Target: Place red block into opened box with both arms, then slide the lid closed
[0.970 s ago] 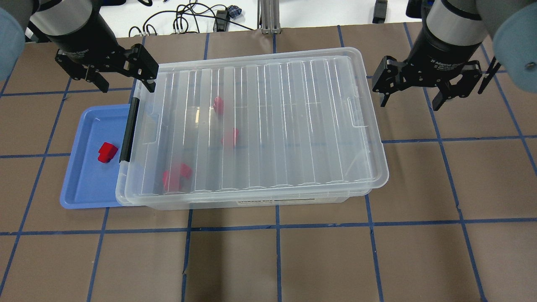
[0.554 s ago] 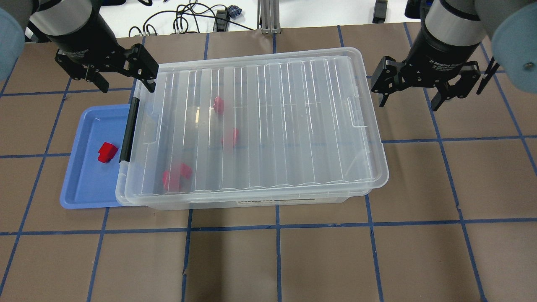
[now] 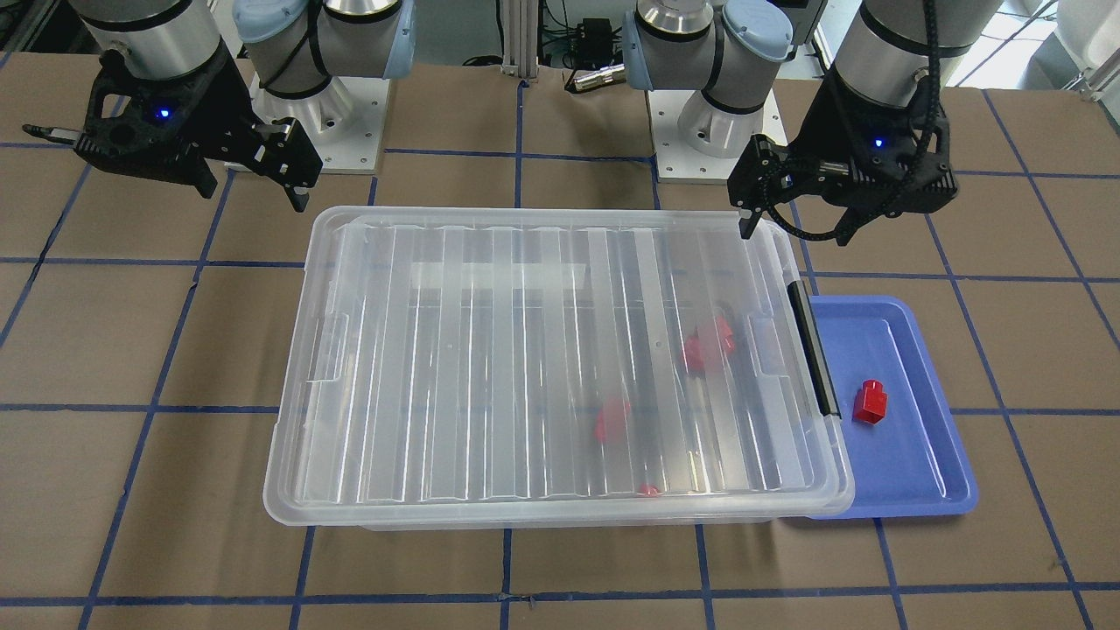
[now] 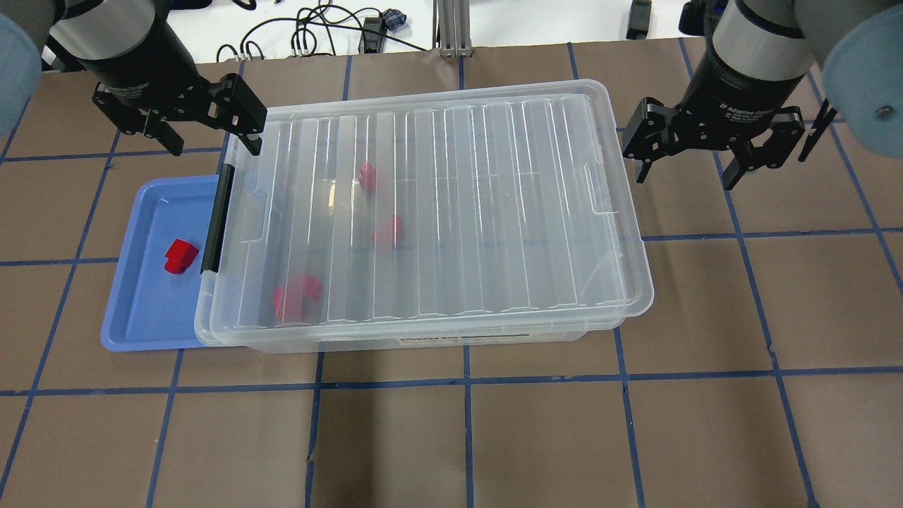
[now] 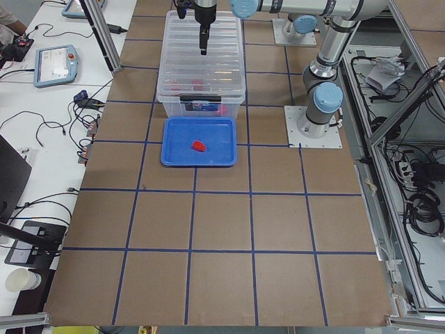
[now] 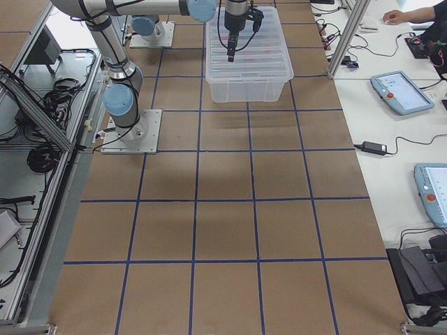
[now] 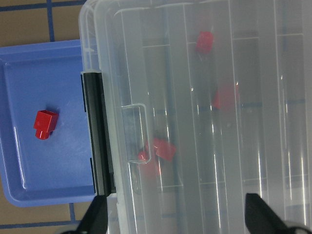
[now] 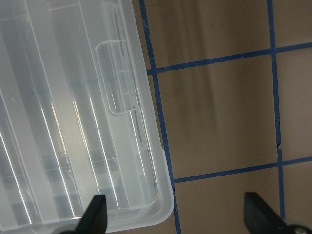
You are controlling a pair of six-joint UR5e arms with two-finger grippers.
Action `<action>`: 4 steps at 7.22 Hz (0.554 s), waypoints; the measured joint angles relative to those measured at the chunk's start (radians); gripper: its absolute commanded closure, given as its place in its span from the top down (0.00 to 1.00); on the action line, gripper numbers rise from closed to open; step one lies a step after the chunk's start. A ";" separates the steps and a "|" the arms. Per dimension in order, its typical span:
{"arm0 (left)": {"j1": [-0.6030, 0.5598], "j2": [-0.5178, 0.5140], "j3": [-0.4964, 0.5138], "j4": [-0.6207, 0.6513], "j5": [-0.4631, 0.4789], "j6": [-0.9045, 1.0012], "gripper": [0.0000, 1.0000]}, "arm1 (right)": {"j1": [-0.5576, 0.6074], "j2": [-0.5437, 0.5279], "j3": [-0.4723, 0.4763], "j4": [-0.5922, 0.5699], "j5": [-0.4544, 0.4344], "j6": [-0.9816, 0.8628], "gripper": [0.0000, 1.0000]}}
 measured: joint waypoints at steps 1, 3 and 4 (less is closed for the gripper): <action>0.000 0.000 0.000 0.000 0.001 0.000 1.00 | 0.000 0.008 0.001 -0.005 -0.005 0.000 1.00; 0.000 -0.001 0.000 0.000 0.002 0.000 1.00 | 0.000 0.067 -0.002 -0.025 -0.012 0.003 1.00; 0.000 -0.001 0.000 0.000 0.003 0.000 1.00 | -0.001 0.103 -0.002 -0.064 -0.013 0.004 1.00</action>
